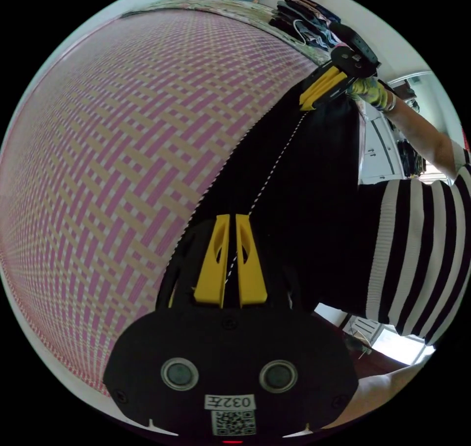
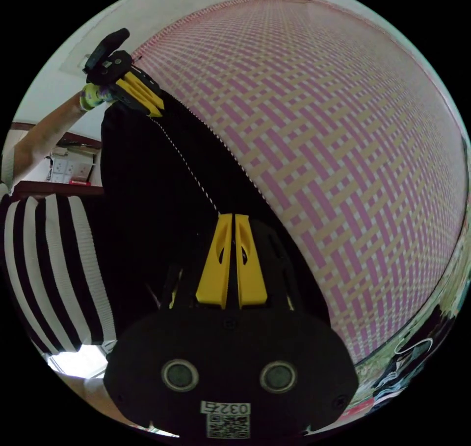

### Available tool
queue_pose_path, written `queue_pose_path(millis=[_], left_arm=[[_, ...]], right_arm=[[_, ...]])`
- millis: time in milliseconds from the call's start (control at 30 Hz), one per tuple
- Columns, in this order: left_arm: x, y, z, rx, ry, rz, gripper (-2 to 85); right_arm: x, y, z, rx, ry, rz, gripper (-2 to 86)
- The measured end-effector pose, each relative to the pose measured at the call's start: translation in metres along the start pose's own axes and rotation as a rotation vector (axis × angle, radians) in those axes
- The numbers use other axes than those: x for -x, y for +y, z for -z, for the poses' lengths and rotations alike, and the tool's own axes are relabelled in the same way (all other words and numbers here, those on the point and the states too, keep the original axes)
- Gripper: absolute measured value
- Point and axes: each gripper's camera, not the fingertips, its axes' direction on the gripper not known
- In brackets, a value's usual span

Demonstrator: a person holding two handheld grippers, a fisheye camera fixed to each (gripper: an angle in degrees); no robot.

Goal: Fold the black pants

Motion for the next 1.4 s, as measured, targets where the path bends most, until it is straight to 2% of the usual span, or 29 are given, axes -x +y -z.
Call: queue_pose_path(millis=[133, 300, 367, 467, 533, 667, 767, 900, 967, 1033, 1167, 1267, 1300, 1400], left_arm=[[-0.004, 0.007, 0.037, -0.102, 0.002, 0.047, -0.8], [0.021, -0.014, 0.006, -0.006, 0.000, 0.237, -1.0], [0.025, -0.010, 0.009, -0.055, 0.041, 0.303, -0.9], [0.018, 0.010, 0.021, -0.086, 0.081, 0.314, -0.5], [0.011, 0.042, 0.039, -0.164, 0.034, 0.404, -1.0], [-0.014, 0.075, 0.056, -0.274, -0.079, 0.525, -1.0], [-0.030, 0.069, 0.044, -0.314, 0.071, 0.488, -0.9], [-0.018, 0.063, 0.009, -0.205, 0.085, 0.623, -1.0], [-0.005, 0.076, 0.002, -0.252, 0.181, 0.670, -1.0], [0.006, 0.099, 0.002, -0.282, 0.289, 0.749, -0.9], [-0.006, 0.131, 0.009, -0.319, 0.302, 0.732, -0.9], [-0.023, 0.152, 0.001, -0.366, 0.371, 0.713, -0.9], [-0.031, 0.155, -0.004, -0.370, 0.389, 0.695, -0.9], [-0.047, 0.144, -0.021, -0.331, 0.440, 0.620, -0.9]], right_arm=[[0.001, 0.003, 0.022, -0.073, 0.028, -0.016, -0.8], [-0.031, -0.018, -0.027, -0.013, 0.014, -0.127, 1.4], [-0.039, -0.015, -0.039, -0.034, 0.012, -0.186, 3.5], [-0.041, 0.017, -0.031, -0.153, -0.055, -0.234, 4.0], [-0.051, 0.069, -0.020, -0.255, -0.016, -0.380, 3.7], [-0.066, 0.150, -0.024, -0.312, 0.051, -0.600, 0.9], [-0.070, 0.176, -0.044, -0.316, 0.029, -0.634, -0.6], [-0.091, 0.185, -0.090, -0.206, 0.049, -0.694, -0.9], [-0.100, 0.199, -0.097, -0.233, -0.016, -0.730, -0.9], [-0.092, 0.231, -0.091, -0.332, 0.036, -0.786, -0.6], [-0.063, 0.328, -0.085, -0.603, 0.053, -0.963, 2.2], [-0.039, 0.416, -0.116, -0.737, -0.058, -1.100, 9.5], [-0.031, 0.445, -0.137, -0.787, -0.154, -1.127, 11.9], [-0.010, 0.493, -0.188, -0.831, -0.265, -1.223, 13.9]])
